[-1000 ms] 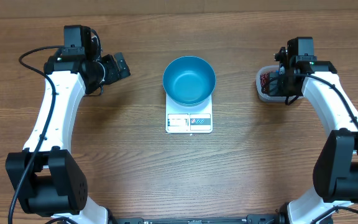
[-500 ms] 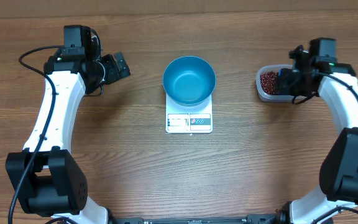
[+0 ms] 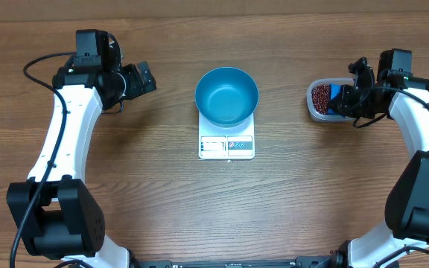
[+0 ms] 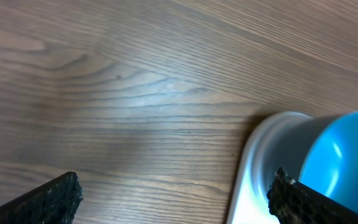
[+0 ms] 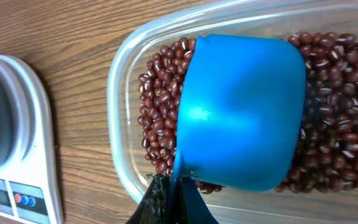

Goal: Scoop item into bowl and weigh 150g on scale
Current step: 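Lift the filled scoop out of the tub with the right gripper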

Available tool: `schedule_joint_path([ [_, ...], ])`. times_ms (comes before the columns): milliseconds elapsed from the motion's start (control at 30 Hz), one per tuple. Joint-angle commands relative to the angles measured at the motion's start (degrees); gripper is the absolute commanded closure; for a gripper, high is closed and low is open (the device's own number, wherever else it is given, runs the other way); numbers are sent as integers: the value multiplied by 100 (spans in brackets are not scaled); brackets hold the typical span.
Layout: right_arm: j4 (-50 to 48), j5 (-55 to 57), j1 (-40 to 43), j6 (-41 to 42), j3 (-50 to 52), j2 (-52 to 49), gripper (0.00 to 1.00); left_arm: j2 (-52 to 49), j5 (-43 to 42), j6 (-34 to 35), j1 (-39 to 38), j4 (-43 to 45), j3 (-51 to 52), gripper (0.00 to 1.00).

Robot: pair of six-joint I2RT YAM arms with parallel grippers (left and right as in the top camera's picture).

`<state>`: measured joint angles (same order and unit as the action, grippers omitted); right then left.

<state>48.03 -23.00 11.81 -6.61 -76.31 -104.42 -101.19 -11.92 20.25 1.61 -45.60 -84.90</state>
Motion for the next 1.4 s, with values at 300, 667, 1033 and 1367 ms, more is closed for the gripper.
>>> schedule_joint_path([
  [300, -155, -968, -103, 326, 413, -234, 96, 153, -1462, -1464, -68, 61, -81, 3],
  [667, -424, -1394, 372, 844, 417, -234, 96, 153, -1812, -1923, -175, -175, -74, 26],
  [1033, -407, -1873, 444, 809, 439, -234, 96, 153, -1816, -2031, -251, -247, -74, 34],
  [1367, -361, -1891, 503, 820, 503, -234, 96, 153, -1812, -2070, -446, -262, -72, 28],
])
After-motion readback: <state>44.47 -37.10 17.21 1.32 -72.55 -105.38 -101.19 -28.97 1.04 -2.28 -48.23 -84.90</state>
